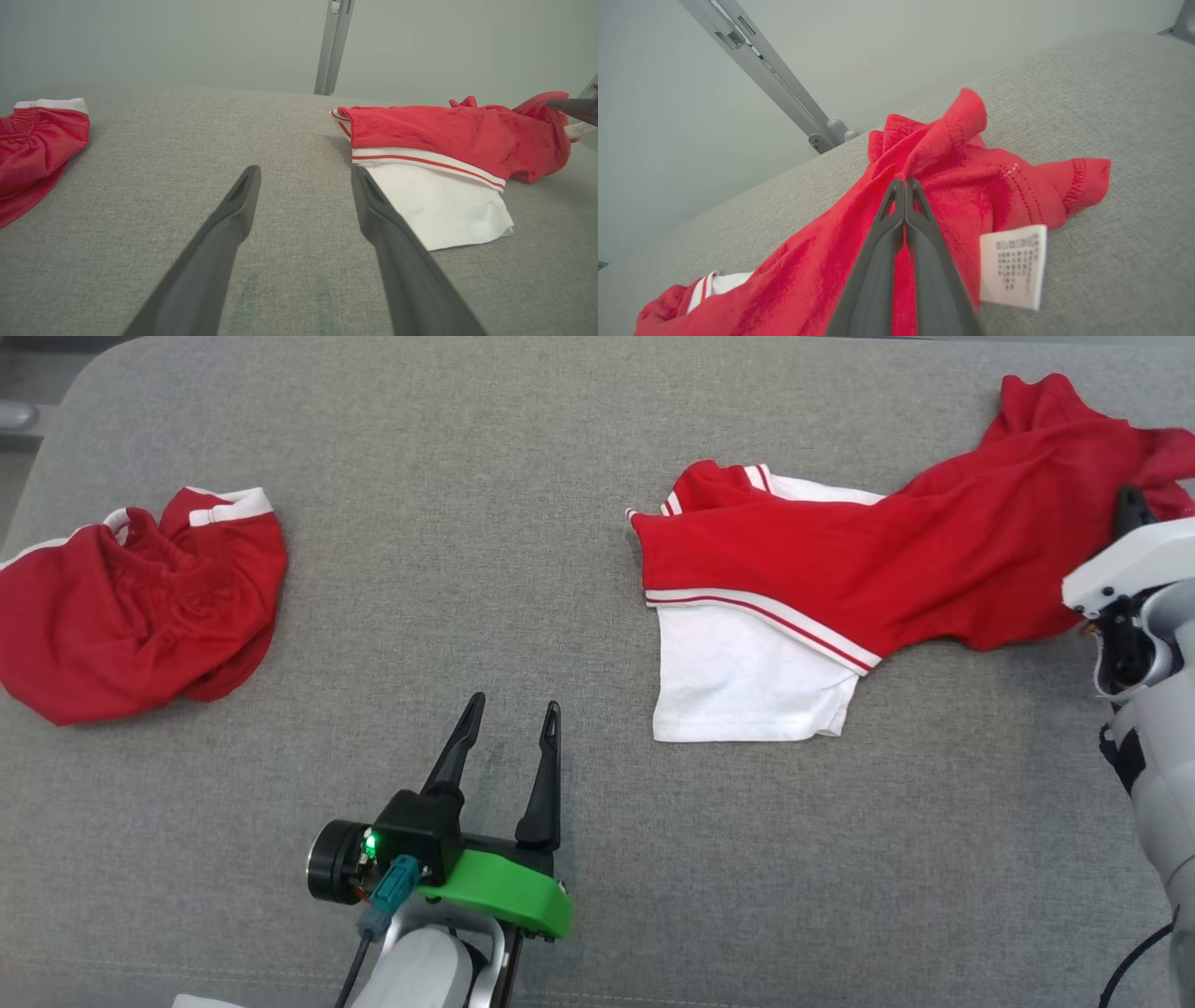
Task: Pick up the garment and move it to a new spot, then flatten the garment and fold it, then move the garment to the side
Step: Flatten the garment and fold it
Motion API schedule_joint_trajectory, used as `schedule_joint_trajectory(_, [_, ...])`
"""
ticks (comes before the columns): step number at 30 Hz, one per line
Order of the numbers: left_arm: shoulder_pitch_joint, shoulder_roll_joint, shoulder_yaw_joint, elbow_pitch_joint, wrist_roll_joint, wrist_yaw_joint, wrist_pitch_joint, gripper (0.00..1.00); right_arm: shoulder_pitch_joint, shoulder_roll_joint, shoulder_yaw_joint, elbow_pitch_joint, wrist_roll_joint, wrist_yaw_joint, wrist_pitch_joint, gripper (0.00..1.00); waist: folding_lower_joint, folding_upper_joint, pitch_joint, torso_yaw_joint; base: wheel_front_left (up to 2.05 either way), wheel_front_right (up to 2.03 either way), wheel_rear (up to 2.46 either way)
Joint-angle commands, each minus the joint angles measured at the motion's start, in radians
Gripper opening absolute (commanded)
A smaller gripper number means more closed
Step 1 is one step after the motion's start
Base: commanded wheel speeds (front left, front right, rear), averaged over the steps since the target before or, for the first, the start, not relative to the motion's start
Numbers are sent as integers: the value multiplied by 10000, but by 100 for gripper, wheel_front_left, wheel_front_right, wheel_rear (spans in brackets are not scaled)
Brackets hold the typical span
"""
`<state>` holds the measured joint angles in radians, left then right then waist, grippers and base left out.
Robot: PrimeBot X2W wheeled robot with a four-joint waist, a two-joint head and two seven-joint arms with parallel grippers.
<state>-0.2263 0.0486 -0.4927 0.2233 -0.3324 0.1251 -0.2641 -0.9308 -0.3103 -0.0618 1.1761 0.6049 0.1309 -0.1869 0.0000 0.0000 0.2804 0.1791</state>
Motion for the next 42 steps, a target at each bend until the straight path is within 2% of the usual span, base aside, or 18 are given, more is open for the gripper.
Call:
schedule_joint_trajectory(1, [2, 35, 30, -19, -87, 66, 6, 100, 23, 149, 267, -309, -33, -2, -64, 0, 0, 0, -77, -96, 0, 0, 0])
schedule_joint_trajectory(9, [-37, 36, -85, -25, -211, 87, 6, 100, 456, 621, 2110, -2152, 480, -3, 511, 0, 0, 0, -238, -190, 0, 0, 0])
schedule_joint_trajectory(12, [14, 37, -107, -39, -223, 97, 6, 100, 595, 580, 2540, -2344, 629, -3, 816, 0, 0, 0, -272, -137, 0, 0, 0])
schedule_joint_trajectory(16, [48, 37, -97, -85, -329, 152, 6, 100, 654, 542, 2735, -1958, 687, -3, 1196, 0, 0, 0, -292, -29, 0, 0, 0])
schedule_joint_trajectory(17, [53, 35, -106, -104, -341, 173, 6, 100, 626, 545, 2770, -1851, 636, -3, 1226, 47, 0, 0, -294, -8, 0, 0, 0])
schedule_joint_trajectory(18, [54, 35, -112, -125, -368, 171, 6, 100, 571, 547, 2782, -1775, 602, -2, 1177, 100, 0, 0, -286, 8, 0, 0, 0])
schedule_joint_trajectory(24, [29, 35, -181, -157, -506, 188, 6, 100, 447, 645, 2990, -1442, 589, -3, 841, 100, 0, 0, -275, 28, 0, 0, 0])
schedule_joint_trajectory(30, [80, 35, -111, -147, -634, 262, 6, 100, 692, 854, 3436, -1741, 740, -3, 300, 100, 0, 0, -493, -133, 0, 0, 0])
schedule_joint_trajectory(34, [216, 35, -35, -136, -744, 245, 6, 100, 1197, 892, 3898, -2441, 977, -2, -65, 100, 0, 0, -733, -321, 0, 0, 0])
schedule_joint_trajectory(38, [345, 35, 12, -56, -921, 245, 6, 100, 1986, 594, 4281, -3383, 1048, -3, -498, 100, 0, 0, -973, -607, 0, 0, 0])
schedule_joint_trajectory(42, [319, 37, -99, 308, -1028, 146, 7, 100, 2825, 190, 4343, -4396, 654, -3, -749, 100, 0, 0, -1137, -944, 0, 0, 0])
